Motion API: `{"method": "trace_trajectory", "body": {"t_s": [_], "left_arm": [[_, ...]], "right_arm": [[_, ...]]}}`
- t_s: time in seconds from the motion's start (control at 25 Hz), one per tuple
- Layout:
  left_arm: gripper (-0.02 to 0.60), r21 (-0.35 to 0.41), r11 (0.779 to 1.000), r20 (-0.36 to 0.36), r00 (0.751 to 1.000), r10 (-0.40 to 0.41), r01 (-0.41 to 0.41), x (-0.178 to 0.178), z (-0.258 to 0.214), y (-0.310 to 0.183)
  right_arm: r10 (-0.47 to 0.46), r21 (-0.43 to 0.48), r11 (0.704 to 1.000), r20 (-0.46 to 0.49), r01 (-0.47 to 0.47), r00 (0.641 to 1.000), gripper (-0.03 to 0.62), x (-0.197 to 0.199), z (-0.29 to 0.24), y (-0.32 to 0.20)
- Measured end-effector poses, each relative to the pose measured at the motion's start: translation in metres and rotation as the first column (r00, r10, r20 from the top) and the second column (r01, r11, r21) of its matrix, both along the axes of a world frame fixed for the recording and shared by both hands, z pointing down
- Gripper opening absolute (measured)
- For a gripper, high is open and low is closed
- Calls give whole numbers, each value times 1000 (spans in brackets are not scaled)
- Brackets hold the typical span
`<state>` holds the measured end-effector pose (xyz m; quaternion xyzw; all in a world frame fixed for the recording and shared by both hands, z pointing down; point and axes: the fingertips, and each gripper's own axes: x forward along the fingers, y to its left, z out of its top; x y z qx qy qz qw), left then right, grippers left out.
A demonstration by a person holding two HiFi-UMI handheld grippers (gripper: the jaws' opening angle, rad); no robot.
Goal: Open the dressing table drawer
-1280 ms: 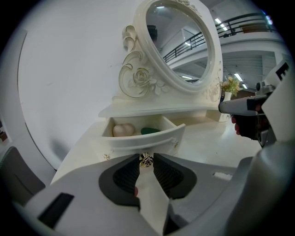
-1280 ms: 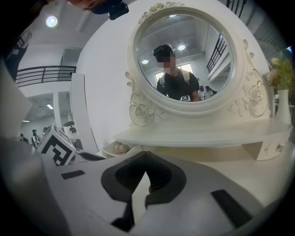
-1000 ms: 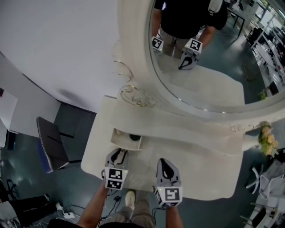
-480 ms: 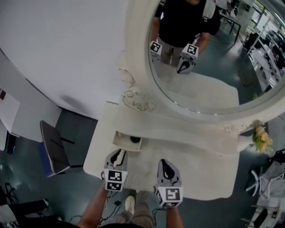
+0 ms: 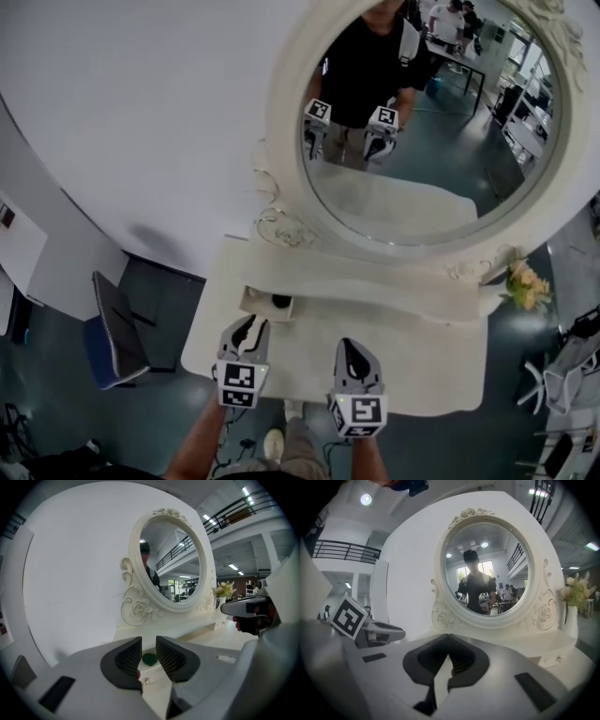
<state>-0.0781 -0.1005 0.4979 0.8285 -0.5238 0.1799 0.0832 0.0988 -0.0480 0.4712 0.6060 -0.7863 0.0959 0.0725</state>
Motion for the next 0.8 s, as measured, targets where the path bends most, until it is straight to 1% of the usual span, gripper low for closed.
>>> {"method": "trace_trajectory", "body": {"t_s": [0.16, 0.36, 0.56, 0.8], "left_arm": [[94, 56, 998, -25, 999, 27, -25, 6, -37, 16], [94, 107, 993, -46, 997, 62, -57, 10, -74, 39], [92, 153, 985, -67, 993, 95, -84, 16, -105, 68], [85, 203, 973, -86, 988, 128, -108, 17, -134, 105]], "right_arm": [[30, 36, 999, -1, -30, 1000, -2, 6, -26, 18], [60, 80, 995, -22, -58, 998, -2, 9, -57, 43], [85, 111, 991, -34, -81, 996, -2, 11, -83, 72], [97, 143, 986, -35, -92, 995, -2, 2, -104, 107]]}}
